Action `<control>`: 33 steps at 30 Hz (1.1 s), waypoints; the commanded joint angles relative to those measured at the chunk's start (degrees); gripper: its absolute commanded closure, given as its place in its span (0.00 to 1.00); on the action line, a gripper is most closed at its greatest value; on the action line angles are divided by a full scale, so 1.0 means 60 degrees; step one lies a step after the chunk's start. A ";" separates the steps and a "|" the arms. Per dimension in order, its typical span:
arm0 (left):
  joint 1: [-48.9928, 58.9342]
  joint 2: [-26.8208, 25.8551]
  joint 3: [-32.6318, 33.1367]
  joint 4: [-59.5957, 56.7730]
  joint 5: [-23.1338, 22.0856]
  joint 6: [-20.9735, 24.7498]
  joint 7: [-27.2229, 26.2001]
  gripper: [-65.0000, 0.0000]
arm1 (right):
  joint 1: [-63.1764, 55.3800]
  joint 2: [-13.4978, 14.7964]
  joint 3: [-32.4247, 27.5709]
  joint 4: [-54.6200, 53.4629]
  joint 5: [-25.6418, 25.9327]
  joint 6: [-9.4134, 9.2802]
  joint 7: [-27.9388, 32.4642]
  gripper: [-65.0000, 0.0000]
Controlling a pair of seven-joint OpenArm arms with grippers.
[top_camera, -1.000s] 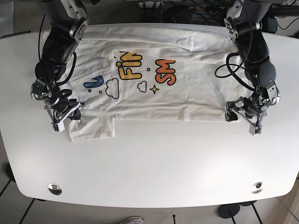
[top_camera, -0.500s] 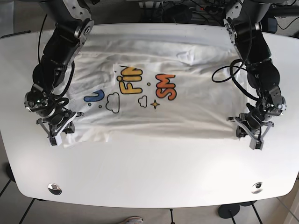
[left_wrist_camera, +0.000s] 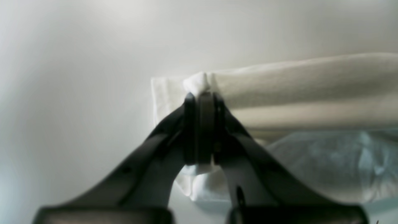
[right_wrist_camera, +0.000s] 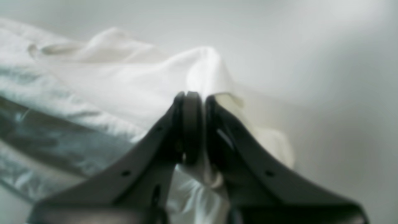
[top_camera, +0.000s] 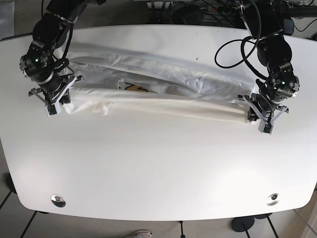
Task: Fold the T-shirt properly
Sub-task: 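Fold the grasped half over onto the other half with both grippers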
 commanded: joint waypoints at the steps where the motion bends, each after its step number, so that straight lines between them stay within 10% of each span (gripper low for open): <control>1: -0.0155 -0.0185 -0.0185 0.0161 -0.0038 0.0017 -0.0196 1.00 | -0.0399 -0.0199 0.0376 0.0316 0.0374 -0.0012 0.0193 0.97; 7: 0.0284 -0.0361 -0.0141 0.0176 -0.0009 0.0017 -0.0167 1.00 | -0.1279 -0.0521 0.0815 0.0286 0.0579 -0.0012 0.0208 0.88; 11: 0.0650 -0.0390 -0.0126 0.0190 0.0020 0.0017 -0.0152 0.97 | -0.1542 -0.0565 0.1270 0.0447 0.0594 -0.0012 0.0208 0.40; 14: 0.0885 -0.0390 -0.0156 0.0234 0.0020 0.0061 -0.0152 0.67 | -0.1616 -0.0580 0.1900 0.0902 0.1326 -0.0012 0.0178 0.19; 16: 0.0929 -0.0390 -0.0200 0.0718 0.0020 0.0061 -0.0152 0.53 | -0.1791 -0.0506 0.2178 0.1165 0.2484 -0.0012 0.0164 0.19; 22: 0.1207 0.0225 0.0328 0.2242 0.0020 0.0046 -0.0167 0.56 | -0.1542 -0.0037 0.0786 0.0990 0.3626 -0.0012 0.0090 0.29; 27: 0.0694 0.0167 0.0973 0.0278 0.0020 0.0105 -0.0181 0.56 | -0.1147 -0.0389 0.0522 -0.0681 0.1663 -0.0012 0.0164 0.72; 33: 0.0782 -0.0317 0.0005 -0.1187 -0.0009 0.0046 -0.0211 0.56 | -0.0502 -0.0008 0.0405 -0.2967 0.0315 -0.0012 0.1336 0.79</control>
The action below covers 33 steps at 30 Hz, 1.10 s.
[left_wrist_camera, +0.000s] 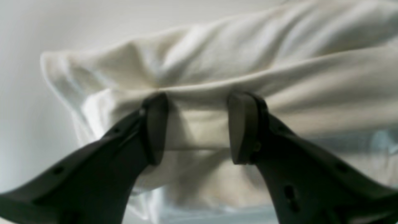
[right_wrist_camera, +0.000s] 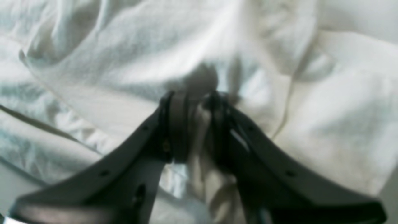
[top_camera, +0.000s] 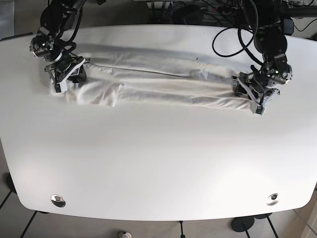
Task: Fold the T-shirt properly
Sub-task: 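Fold the grasped half over onto the other half with both grippers, then regrasp the folded strip ends with both grippers and straighten it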
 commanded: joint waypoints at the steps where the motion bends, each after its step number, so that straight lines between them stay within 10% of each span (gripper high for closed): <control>1: -0.0070 -0.0179 -0.0601 -0.0292 0.0071 0.0057 -0.0069 0.56 | 0.0468 0.0284 -0.0138 -0.0710 -0.0607 -0.0104 -0.0095 0.79; 10: 0.0472 -0.0457 -0.1216 0.0323 -0.0134 0.0042 -0.0962 0.56 | 0.1890 0.0767 -0.1017 -0.1765 -0.0519 -0.0104 -0.0095 0.80; 17: 0.1029 -0.0486 -0.3458 0.2375 -0.3665 0.0042 0.0386 0.54 | 0.1523 0.0430 -0.0988 -0.1018 -0.0519 -0.0104 -0.0066 0.80; 20: 0.1132 -0.0486 -0.4235 0.1774 -0.4368 0.0042 0.1074 0.36 | 0.1450 0.0430 -0.1003 -0.1032 -0.0519 -0.0104 -0.0066 0.80; 33: 0.0795 -0.0457 -0.3590 -0.1581 -0.4515 -0.0397 0.0942 0.26 | 0.1465 0.0416 -0.1003 -0.1032 -0.0519 -0.0104 -0.0051 0.80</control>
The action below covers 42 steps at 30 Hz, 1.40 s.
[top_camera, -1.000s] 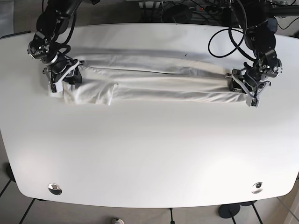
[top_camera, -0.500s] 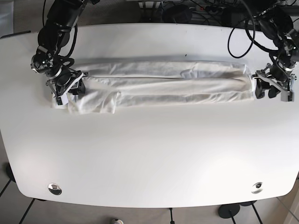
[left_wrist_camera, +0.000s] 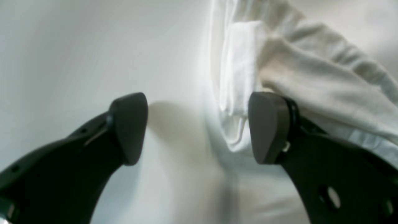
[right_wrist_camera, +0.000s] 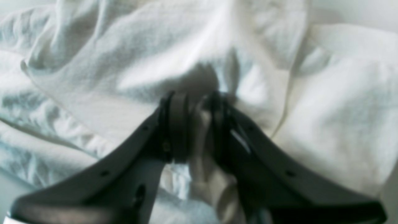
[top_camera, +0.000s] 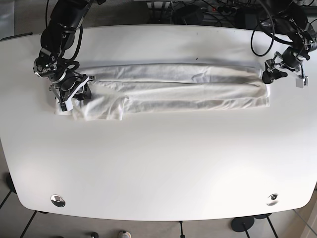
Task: Fold the T-shirt properly
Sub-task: 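Regrasp the folded strip ends with both grippers and straighten it, then fold the strip end with the left gripper toward the right gripper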
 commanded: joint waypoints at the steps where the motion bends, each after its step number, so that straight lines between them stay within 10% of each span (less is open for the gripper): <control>1: -0.0123 -0.0053 0.0363 -0.0263 -0.0016 -0.0720 -0.0020 0.26 | 0.0030 0.0055 -0.0023 0.0090 -0.0158 -0.0012 -0.0230 0.80; 7: -0.0153 -0.0053 0.1140 -0.0879 0.0057 -0.1270 -0.0254 0.36 | 0.0030 -0.0106 0.0050 0.0104 -0.0144 -0.0012 -0.0215 0.80; 11: -0.0109 -0.0082 0.1169 -0.0747 0.0072 -0.1270 -0.0298 1.00 | 0.0030 -0.0135 0.0050 0.0104 -0.0144 -0.0012 -0.0215 0.80; 18: 0.0829 0.0284 0.1447 0.3209 0.0101 -0.1270 -0.0284 0.97 | 0.0015 -0.0135 0.0050 0.0090 -0.0144 -0.0012 -0.0215 0.80; 22: 0.1034 0.0768 0.3118 0.5085 0.1479 -0.1270 -0.0240 0.97 | 0.0015 -0.0135 0.0050 0.0090 -0.0144 -0.0012 -0.0215 0.80; 30: 0.0492 0.2995 0.5814 0.4806 0.4101 -0.1270 -0.0284 0.97 | 0.0030 -0.0311 0.0050 0.0060 -0.0158 -0.0012 -0.0215 0.80; 39: -0.0783 0.4048 0.5990 0.3092 0.5054 -0.0955 -0.0284 0.96 | 0.0015 -0.0414 0.0036 0.0060 -0.0158 -0.0012 -0.0215 0.80; 42: -0.1002 0.3947 0.6869 0.2740 0.5068 -0.0618 -0.0269 0.79 | 0.0015 -0.0414 0.0036 0.0060 -0.0158 -0.0012 -0.0215 0.80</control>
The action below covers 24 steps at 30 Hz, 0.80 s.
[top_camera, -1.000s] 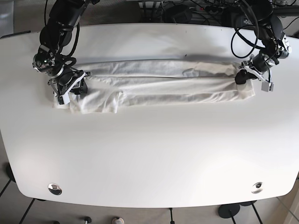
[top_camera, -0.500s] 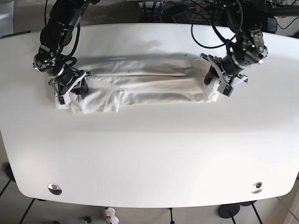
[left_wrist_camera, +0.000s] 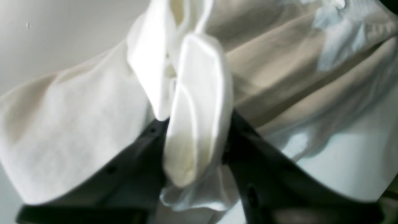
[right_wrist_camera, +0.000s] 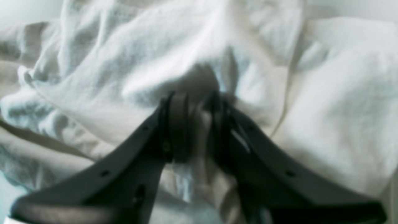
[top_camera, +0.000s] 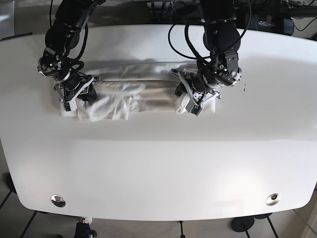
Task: Fold the T-shirt properly
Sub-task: 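Fold the strip end with the left gripper toward the right gripper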
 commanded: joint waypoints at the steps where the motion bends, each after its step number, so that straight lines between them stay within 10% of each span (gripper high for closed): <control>1: -0.0128 -0.0141 0.0857 0.0139 -0.0192 0.0097 -0.0109 0.70 | 0.0011 0.0016 -0.0012 0.0071 -0.0162 0.0009 -0.0350 0.80; 14: -0.0773 -0.1606 0.6571 0.1224 -0.0163 0.5328 -0.0929 0.55 | 0.0011 0.0016 0.0003 0.0086 -0.0162 0.0009 -0.0379 0.80; 20: -0.1007 -0.2295 0.7700 0.1663 -0.0236 0.4639 -0.1852 0.56 | 0.0070 0.0016 0.0003 0.0218 -0.0074 0.0009 -0.0321 0.80; 24: -0.0069 -0.2851 0.5516 0.2264 -0.0251 0.4170 -0.2893 0.56 | 0.0041 0.0016 0.0003 0.1009 0.1186 0.0009 -0.0409 0.79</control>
